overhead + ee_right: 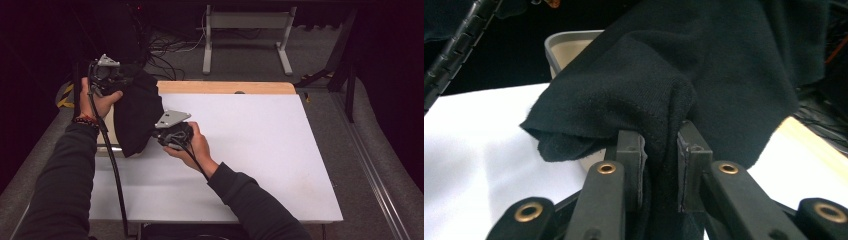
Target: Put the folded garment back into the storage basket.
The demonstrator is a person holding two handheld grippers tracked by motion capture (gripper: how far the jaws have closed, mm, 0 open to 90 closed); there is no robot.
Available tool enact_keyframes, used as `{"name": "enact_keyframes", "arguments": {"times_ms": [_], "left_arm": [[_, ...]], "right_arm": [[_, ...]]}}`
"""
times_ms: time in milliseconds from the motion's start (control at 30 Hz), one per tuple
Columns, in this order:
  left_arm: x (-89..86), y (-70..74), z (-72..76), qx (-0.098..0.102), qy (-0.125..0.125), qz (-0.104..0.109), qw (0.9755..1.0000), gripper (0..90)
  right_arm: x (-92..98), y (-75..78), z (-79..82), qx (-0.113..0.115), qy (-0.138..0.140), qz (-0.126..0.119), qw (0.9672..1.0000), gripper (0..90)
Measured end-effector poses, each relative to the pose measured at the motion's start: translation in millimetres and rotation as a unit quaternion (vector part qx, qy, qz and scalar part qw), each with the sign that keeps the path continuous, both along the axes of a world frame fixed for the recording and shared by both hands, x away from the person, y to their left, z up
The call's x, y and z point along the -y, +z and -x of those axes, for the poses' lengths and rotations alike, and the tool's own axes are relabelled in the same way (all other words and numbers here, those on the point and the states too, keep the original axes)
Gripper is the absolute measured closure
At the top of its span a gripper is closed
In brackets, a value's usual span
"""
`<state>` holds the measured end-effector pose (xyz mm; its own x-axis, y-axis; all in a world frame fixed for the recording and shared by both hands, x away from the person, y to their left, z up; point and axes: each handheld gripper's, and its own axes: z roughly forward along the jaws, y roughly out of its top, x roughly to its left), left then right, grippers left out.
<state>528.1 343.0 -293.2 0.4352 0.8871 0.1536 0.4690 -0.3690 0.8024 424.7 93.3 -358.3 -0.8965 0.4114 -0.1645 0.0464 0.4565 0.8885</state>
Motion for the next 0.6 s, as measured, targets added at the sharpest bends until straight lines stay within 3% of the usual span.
{"name": "enact_keyframes", "arguments": {"times_ms": [33,100,133,267,467,567,600], "left_arm": [[0.0,0.0,0.0,0.000,0.000,0.000,1.0000,76.0],[-7.7,-5.0,-5.2,-0.009,0.011,0.000,0.9999,75.9],[-13.7,-12.6,-11.7,-0.020,0.020,-0.007,0.9996,75.9],[-22.0,-26.0,-20.9,-0.034,0.035,-0.003,0.9988,75.7],[-27.7,-38.8,-29.5,-0.052,0.052,-0.009,0.9972,74.6],[-29.1,-45.2,-35.1,-0.063,0.072,-0.029,0.9950,70.5],[-27.7,-48.9,-38.7,-0.064,0.094,-0.043,0.9926,65.2]], "right_arm": [[0.0,0.0,0.0,0.000,0.000,0.000,1.0000,76.1],[-19.8,-3.8,-6.2,-0.009,0.010,0.005,0.9999,76.0],[-25.7,-5.3,-8.7,-0.011,0.010,0.007,0.9999,76.0],[-43.9,-13.7,-19.7,-0.025,0.007,0.011,0.9996,76.0],[-57.5,-22.8,-28.4,-0.039,0.002,0.016,0.9991,75.8],[-67.0,-28.6,-31.5,-0.043,0.010,0.032,0.9985,75.1],[-69.4,-30.2,-31.7,-0.042,0.009,0.035,0.9985,74.9]]}}
